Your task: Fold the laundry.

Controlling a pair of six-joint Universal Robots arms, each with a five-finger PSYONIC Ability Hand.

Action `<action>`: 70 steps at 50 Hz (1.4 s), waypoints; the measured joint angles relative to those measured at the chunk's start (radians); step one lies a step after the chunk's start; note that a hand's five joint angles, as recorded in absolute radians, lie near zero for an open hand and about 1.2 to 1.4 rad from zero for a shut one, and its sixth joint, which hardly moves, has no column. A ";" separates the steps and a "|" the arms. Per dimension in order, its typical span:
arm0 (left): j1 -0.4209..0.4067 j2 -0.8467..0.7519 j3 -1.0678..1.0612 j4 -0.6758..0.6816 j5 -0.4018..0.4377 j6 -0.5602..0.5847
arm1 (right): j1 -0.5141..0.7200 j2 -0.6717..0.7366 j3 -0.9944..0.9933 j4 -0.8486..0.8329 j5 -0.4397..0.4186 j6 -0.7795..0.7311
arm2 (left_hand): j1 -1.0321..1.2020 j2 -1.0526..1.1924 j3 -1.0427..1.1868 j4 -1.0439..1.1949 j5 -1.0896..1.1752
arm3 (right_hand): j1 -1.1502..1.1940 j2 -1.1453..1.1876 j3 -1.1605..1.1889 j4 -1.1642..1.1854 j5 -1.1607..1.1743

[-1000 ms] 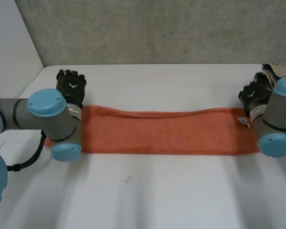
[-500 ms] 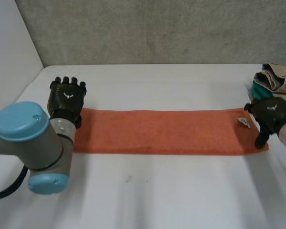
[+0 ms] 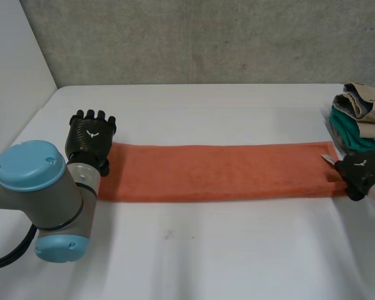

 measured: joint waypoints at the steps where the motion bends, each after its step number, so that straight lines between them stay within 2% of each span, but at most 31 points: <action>1: 0.000 0.001 -0.001 0.000 0.000 0.000 | -0.020 -0.004 0.000 0.000 -0.001 -0.005 | 0.000 0.000 0.000 0.000 0.000 | 0.000 0.000 0.000 0.000 0.000; 8: 0.002 0.011 -0.005 -0.001 -0.001 -0.001 | -0.130 -0.040 0.004 0.003 -0.004 -0.038 | 0.000 0.000 0.000 0.000 0.000 | 0.000 0.000 0.000 0.000 0.000; 15: 0.005 0.031 -0.022 -0.003 -0.001 -0.001 | -0.258 -0.093 0.000 0.005 -0.002 -0.159 | 0.000 0.000 0.000 0.000 0.000 | 0.000 0.000 0.000 0.000 0.000; 21: 0.014 0.052 -0.030 -0.004 0.000 -0.001 | -0.207 -0.138 -0.019 -0.007 -0.002 -0.202 | 0.000 0.000 0.000 0.000 0.000 | 0.009 0.000 0.000 0.000 0.000; 25: 0.031 0.083 -0.035 -0.008 -0.001 -0.003 | -0.040 -0.180 -0.063 -0.039 -0.005 -0.160 | 0.000 0.000 0.000 0.000 0.000 | 0.009 0.000 0.000 0.000 0.000; 26: 0.031 0.083 -0.035 -0.008 -0.001 -0.003 | -0.040 -0.180 -0.063 -0.039 -0.005 -0.160 | 0.000 0.000 0.000 0.000 0.000 | 0.009 0.000 0.000 0.000 0.000; 33: 0.067 0.156 -0.059 -0.011 0.000 -0.012 | 0.347 -0.161 -0.183 -0.119 -0.035 -0.094 | 0.000 0.000 0.000 0.000 0.000 | 0.010 0.000 0.000 0.001 0.010; 34: 0.067 0.156 -0.059 -0.011 0.000 -0.012 | 0.347 -0.161 -0.183 -0.119 -0.035 -0.094 | 0.000 0.000 0.000 0.000 0.000 | 0.010 0.000 0.000 0.001 0.010; 35: 0.078 0.174 -0.070 -0.011 0.001 -0.014 | 0.449 -0.126 -0.223 -0.142 -0.062 -0.091 | 0.000 0.000 0.000 0.000 0.000 | 0.010 0.000 0.000 0.001 0.010; 39: 0.093 0.197 -0.087 -0.011 0.002 -0.016 | 0.634 -0.022 -0.318 -0.186 -0.136 -0.090 | 0.000 0.000 0.000 0.000 0.000 | 0.014 0.000 0.000 0.001 0.010; 46: 0.105 0.207 -0.114 -0.011 0.003 -0.020 | 0.826 0.202 -0.481 -0.218 -0.238 -0.086 | 0.000 0.000 0.000 0.000 0.000 | 0.015 0.000 0.000 0.001 0.010; 48: 0.104 0.204 -0.120 -0.011 0.003 -0.020 | 0.859 0.273 -0.520 -0.218 -0.246 -0.087 | 0.000 0.000 0.000 0.000 0.000 | -0.153 -0.200 -0.178 -0.180 -0.152; 49: 0.104 0.203 -0.121 -0.011 0.003 -0.020 | 0.865 0.286 -0.527 -0.218 -0.246 -0.087 | 0.000 0.000 0.000 0.000 0.000 | -0.153 -0.200 -0.178 -0.180 -0.152; 50: 0.102 0.200 -0.123 -0.011 0.003 -0.020 | 0.878 0.318 -0.542 -0.217 -0.238 -0.087 | 0.000 0.000 0.000 0.000 0.000 | -0.454 -0.515 -0.486 -0.485 -0.449; 51: 0.100 0.199 -0.124 -0.011 0.003 -0.020 | 0.883 0.331 -0.548 -0.216 -0.229 -0.087 | 0.000 0.000 0.000 0.000 0.000 | -0.567 -0.614 -0.606 -0.605 -0.569; 53: 0.097 0.196 -0.125 -0.010 0.003 -0.020 | 0.890 0.345 -0.557 -0.213 -0.197 -0.085 | 0.000 0.000 0.000 0.000 0.000 | -0.567 -0.614 -0.606 -0.605 -0.569; 54: 0.095 0.194 -0.125 -0.010 0.003 -0.020 | 0.891 0.344 -0.558 -0.210 -0.170 -0.082 | 0.000 0.000 0.000 0.000 0.000 | -0.759 -0.920 -0.921 -0.921 -0.873; 55: 0.091 0.193 -0.123 -0.010 0.004 -0.019 | 0.890 0.333 -0.556 -0.207 -0.134 -0.073 | 0.000 0.000 0.000 0.000 0.000 | -0.768 -0.955 -0.963 -0.953 -0.904; 59: 0.070 0.192 -0.112 -0.008 0.010 -0.019 | 0.879 0.260 -0.522 -0.195 -0.017 -0.009 | 0.000 0.000 0.000 0.000 0.000 | -0.768 -0.957 -0.968 -0.954 -0.909; 63: 0.021 0.190 -0.092 -0.005 0.033 -0.019 | 0.837 0.153 -0.451 -0.158 0.080 0.121 | 0.000 0.000 0.000 0.000 0.000 | -0.769 -0.957 -0.968 -0.954 -0.909; 65: -0.006 0.187 -0.081 -0.004 0.046 -0.020 | 0.809 0.107 -0.414 -0.127 0.104 0.183 | 0.000 0.000 0.000 0.000 0.000 | -0.769 -0.957 -0.968 -0.954 -0.909; 67: -0.006 0.187 -0.081 -0.004 0.046 -0.020 | 0.809 0.107 -0.414 -0.127 0.104 0.183 | 0.000 0.000 0.000 0.000 0.000 | -0.769 -0.957 -0.968 -0.954 -0.909; 68: -0.052 0.176 -0.064 -0.002 0.070 -0.024 | 0.756 0.042 -0.354 -0.053 0.124 0.274 | 0.000 0.000 0.000 0.000 0.000 | -0.769 -0.957 -0.968 -0.954 -0.909; 70: -0.068 0.168 -0.057 -0.002 0.077 -0.027 | 0.737 0.025 -0.334 -0.023 0.128 0.300 | 0.000 0.000 0.000 0.000 0.000 | -0.769 -0.957 -0.968 -0.954 -0.909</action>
